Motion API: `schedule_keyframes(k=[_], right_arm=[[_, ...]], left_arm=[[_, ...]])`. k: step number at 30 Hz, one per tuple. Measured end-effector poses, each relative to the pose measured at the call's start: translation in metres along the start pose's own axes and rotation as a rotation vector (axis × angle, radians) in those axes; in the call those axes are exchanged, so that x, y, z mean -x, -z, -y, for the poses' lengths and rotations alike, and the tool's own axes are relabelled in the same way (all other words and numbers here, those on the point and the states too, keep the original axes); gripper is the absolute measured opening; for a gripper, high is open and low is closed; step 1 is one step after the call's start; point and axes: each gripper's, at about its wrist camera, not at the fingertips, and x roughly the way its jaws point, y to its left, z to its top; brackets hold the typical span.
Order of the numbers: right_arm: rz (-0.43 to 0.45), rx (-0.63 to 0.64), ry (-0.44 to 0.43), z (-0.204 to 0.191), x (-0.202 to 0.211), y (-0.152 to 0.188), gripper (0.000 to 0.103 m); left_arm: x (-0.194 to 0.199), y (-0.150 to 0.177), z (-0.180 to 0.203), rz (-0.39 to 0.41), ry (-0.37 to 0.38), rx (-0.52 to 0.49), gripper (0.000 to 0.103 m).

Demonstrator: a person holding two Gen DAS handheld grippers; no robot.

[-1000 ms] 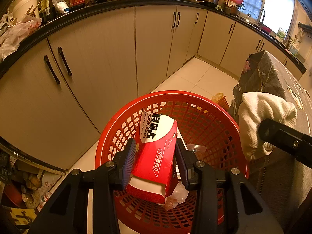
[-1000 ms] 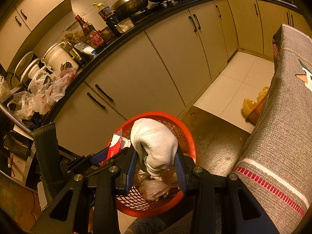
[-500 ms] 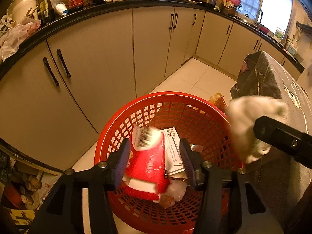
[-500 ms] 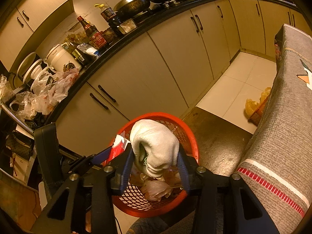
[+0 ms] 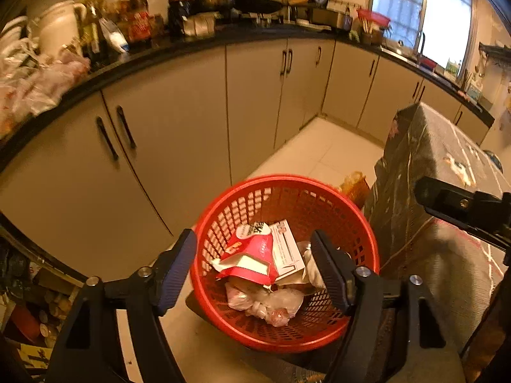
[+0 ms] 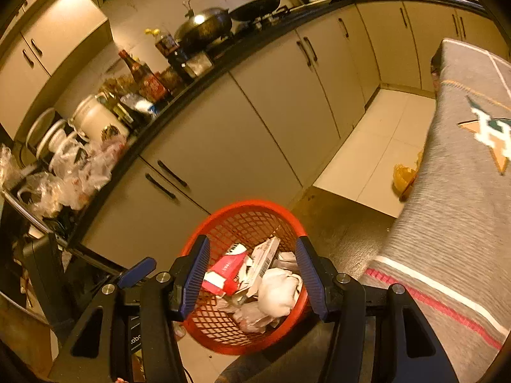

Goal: Collect trash

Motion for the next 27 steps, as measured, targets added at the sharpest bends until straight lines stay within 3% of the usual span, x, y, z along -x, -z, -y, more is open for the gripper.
schedule_keyframes(k=[5,10,13,18,27], right_arm=[[0.043,0.040,0.010,-0.013,0.039,0.009,0.065],[0.107,0.121,0.076,-0.021,0.081,0.034,0.068],[0.135,0.148,0.123,-0.019,0.103,0.050,0.070],[0.151,0.120,0.137,-0.004,0.129,0.072,0.070],[0.183,0.109,0.208,0.012,0.161,0.110,0.074]], left_arm=[[0.042,0.007,0.005,0.143,0.000,0.028,0.089],[0.091,0.018,0.023,0.362,-0.096,0.018,0.099],[0.112,0.027,0.034,0.431,-0.133,0.006,0.103],[0.137,0.038,0.051,0.468,-0.130,-0.006,0.103],[0.161,0.057,0.076,0.430,-0.119,-0.003,0.103]])
